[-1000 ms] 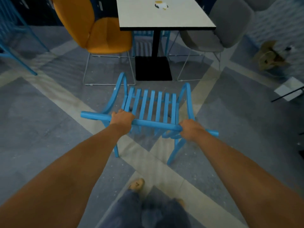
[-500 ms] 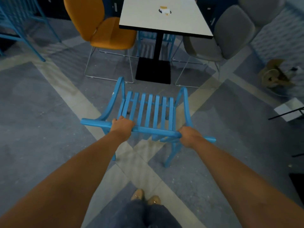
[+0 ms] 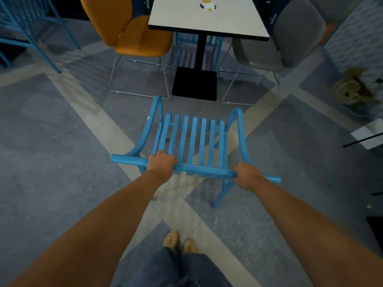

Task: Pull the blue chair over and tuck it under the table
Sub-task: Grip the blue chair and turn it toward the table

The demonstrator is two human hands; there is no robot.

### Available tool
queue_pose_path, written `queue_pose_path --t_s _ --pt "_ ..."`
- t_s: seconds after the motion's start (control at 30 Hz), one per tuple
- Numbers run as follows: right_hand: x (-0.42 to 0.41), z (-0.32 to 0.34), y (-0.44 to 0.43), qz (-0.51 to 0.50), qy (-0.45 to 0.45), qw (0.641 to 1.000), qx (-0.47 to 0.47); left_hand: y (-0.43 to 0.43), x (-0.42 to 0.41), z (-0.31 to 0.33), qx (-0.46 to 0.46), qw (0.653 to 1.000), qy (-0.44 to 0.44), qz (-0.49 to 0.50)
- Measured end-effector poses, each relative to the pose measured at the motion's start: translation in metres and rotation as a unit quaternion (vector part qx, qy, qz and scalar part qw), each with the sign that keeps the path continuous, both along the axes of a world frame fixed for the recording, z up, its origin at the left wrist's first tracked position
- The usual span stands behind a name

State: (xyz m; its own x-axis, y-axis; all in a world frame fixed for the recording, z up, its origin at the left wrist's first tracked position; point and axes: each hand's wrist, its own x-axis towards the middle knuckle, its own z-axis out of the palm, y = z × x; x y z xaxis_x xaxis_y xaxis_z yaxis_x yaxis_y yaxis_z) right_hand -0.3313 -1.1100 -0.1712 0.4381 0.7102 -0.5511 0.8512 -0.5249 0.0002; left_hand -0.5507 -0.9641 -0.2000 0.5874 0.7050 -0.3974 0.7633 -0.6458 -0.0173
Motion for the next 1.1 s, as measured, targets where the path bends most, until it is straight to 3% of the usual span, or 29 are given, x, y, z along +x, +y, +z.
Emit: queue_pose_path --t_s 0.47,0.73,1.1 --pt "0.002 -0.012 -0.024 0.022 -0.013 1.000 0.004 -0.018 -0.009 -0.008 -0.040 0.997 -0.058 0.029" --pt "0.000 -0.018 -0.028 0.010 -0.022 0.999 0.046 -0.002 -0.025 -0.003 -0.019 0.994 0.093 0.044" --pt "0.001 -0.019 -0.025 0.038 -0.037 0.998 0.027 -0.003 -0.022 -0.012 0.008 0.994 0.102 0.033"
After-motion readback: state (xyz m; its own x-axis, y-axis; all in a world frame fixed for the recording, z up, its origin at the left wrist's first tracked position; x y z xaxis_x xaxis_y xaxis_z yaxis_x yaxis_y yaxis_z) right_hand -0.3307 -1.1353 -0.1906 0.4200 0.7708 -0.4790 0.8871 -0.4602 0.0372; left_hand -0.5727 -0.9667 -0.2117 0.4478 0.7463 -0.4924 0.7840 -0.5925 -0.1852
